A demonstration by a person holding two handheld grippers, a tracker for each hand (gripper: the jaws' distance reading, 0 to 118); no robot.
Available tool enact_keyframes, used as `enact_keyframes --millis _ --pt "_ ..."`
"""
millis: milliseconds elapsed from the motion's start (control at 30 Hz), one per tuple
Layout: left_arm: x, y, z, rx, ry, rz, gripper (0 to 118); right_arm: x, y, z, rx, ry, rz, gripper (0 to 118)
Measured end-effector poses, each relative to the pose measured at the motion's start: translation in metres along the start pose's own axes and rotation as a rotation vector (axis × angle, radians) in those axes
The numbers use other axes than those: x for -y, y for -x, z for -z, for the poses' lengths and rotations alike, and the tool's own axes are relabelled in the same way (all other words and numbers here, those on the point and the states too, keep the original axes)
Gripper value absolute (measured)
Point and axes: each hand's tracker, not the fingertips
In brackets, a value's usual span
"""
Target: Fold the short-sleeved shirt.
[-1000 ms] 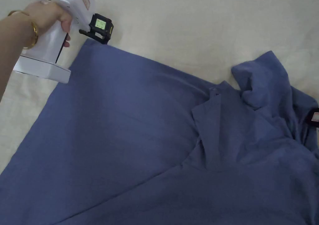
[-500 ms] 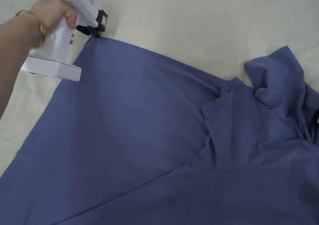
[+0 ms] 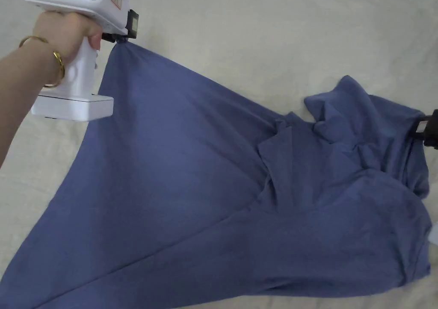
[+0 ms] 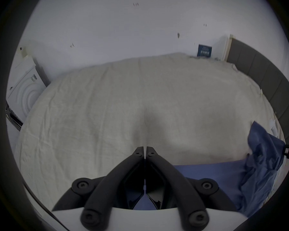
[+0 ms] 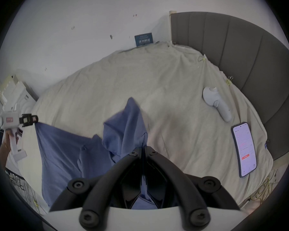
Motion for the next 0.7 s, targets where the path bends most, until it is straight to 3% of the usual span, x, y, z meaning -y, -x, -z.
enact_keyframes --millis 133,400,533,700 --pt "-0.006 0.014 -0.054 -0.018 -0.087 -0.083 0 -0.021 0.009 -0.036 -0.031 -0.074 0.018 1" --pt "-0.011 0.057 -0.190 -0.033 -0.320 -0.223 0 -0.062 0.040 -0.135 -0.046 -0.266 -0.045 1" --pt "-0.016 0.087 -0.255 -0.129 -0.449 -0.238 0 -0.083 0.051 -0.188 -0.016 -0.379 -0.081 1" --pt "-0.018 0.119 -0.323 -0.228 -0.575 -0.333 0 -0.117 0.056 -0.241 -0.020 -0.461 -0.042 1"
